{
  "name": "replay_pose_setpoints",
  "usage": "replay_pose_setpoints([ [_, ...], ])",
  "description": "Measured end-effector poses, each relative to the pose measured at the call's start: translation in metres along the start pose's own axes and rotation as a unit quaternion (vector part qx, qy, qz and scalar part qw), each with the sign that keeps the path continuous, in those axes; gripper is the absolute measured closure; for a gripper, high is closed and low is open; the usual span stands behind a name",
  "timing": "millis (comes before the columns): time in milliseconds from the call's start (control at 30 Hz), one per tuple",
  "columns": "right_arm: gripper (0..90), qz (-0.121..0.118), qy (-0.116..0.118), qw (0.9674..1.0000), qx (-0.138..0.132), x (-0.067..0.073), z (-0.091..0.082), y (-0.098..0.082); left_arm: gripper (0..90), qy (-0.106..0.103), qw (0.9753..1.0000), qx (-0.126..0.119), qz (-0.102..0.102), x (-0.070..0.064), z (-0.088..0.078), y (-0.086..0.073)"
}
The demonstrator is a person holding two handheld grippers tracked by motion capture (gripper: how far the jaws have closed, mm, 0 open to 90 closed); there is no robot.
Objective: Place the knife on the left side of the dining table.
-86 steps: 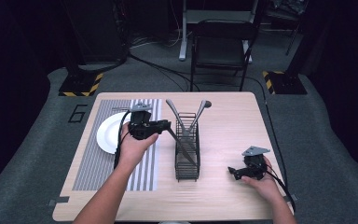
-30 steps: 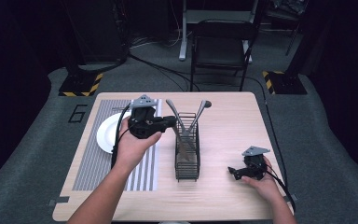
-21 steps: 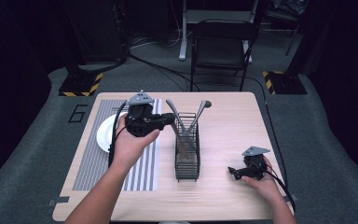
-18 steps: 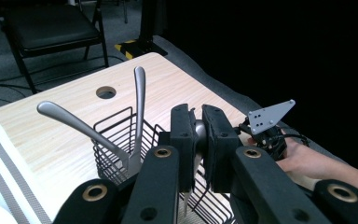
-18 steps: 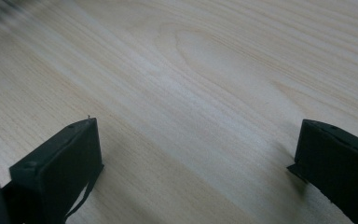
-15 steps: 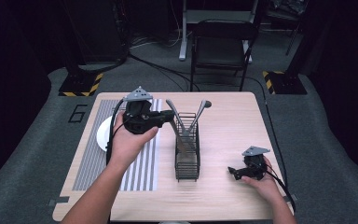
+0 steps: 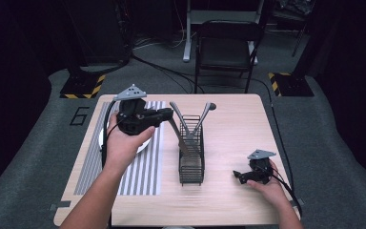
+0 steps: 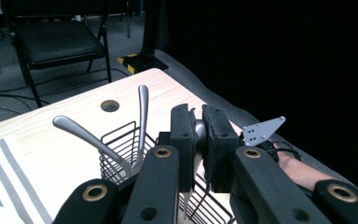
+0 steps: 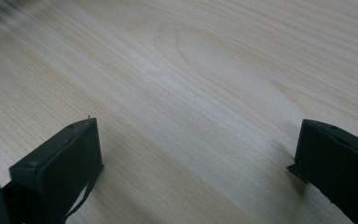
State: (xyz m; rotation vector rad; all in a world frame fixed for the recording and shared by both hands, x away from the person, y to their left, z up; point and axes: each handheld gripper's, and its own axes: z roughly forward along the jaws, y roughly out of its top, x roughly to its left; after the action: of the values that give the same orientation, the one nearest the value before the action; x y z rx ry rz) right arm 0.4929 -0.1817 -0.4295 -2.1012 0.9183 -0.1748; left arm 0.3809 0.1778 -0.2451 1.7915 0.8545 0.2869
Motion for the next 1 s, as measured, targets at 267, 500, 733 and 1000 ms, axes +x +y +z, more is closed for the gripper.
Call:
replay_pose_setpoints([
  [267, 0.0, 0.000, 0.000, 1.0000, 0.000, 0.000, 0.000, 0.000, 83.7, -0.001, 0.9999, -0.009, -0.006, 0.004, -0.011, 0.002],
  [500, 0.0, 0.000, 0.000, 1.0000, 0.000, 0.000, 0.000, 0.000, 83.7, 0.005, 0.9999, -0.016, -0.004, 0.004, -0.022, 0.006],
  [733, 0.0, 0.000, 0.000, 1.0000, 0.000, 0.000, 0.000, 0.000, 83.7, 0.014, 0.9996, -0.026, -0.003, 0.008, -0.034, 0.008],
  [1000, 0.0, 0.000, 0.000, 1.0000, 0.000, 0.000, 0.000, 0.000, 83.7, 0.026, 0.9991, -0.033, -0.011, 0.017, -0.044, 0.004],
])
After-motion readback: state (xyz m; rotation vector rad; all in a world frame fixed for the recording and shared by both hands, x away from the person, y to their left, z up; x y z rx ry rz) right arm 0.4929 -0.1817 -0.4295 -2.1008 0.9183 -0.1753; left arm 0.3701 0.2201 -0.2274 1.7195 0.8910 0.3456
